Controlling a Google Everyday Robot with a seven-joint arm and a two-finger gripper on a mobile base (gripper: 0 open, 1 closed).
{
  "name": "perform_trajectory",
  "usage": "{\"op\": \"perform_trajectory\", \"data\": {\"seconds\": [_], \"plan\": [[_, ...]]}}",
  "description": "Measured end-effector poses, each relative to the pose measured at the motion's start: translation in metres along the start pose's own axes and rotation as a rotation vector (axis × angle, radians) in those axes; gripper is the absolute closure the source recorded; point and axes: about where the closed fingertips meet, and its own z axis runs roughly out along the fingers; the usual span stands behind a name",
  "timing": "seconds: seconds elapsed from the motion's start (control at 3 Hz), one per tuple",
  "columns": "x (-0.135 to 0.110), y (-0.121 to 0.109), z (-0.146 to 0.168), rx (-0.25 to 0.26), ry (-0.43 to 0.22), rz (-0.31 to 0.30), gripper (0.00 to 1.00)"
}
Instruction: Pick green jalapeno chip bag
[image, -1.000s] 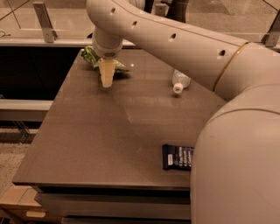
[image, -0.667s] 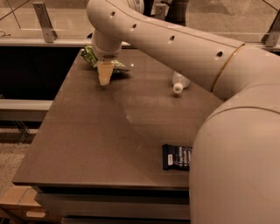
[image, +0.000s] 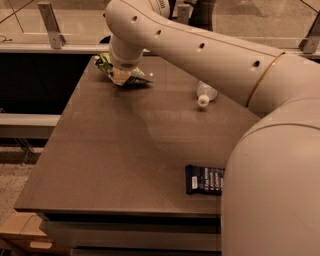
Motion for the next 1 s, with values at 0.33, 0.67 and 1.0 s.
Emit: {"op": "perform_trajectory", "data": {"seconds": [0.33, 0.67, 1.0], "plan": [[0.018, -0.002, -0.012, 0.029, 0.014, 0.042, 0.87], [0.029, -0.002, -0.023, 0.053, 0.018, 0.065, 1.00], [0.033, -0.003, -0.031, 0.070, 0.019, 0.071, 1.00]]}}
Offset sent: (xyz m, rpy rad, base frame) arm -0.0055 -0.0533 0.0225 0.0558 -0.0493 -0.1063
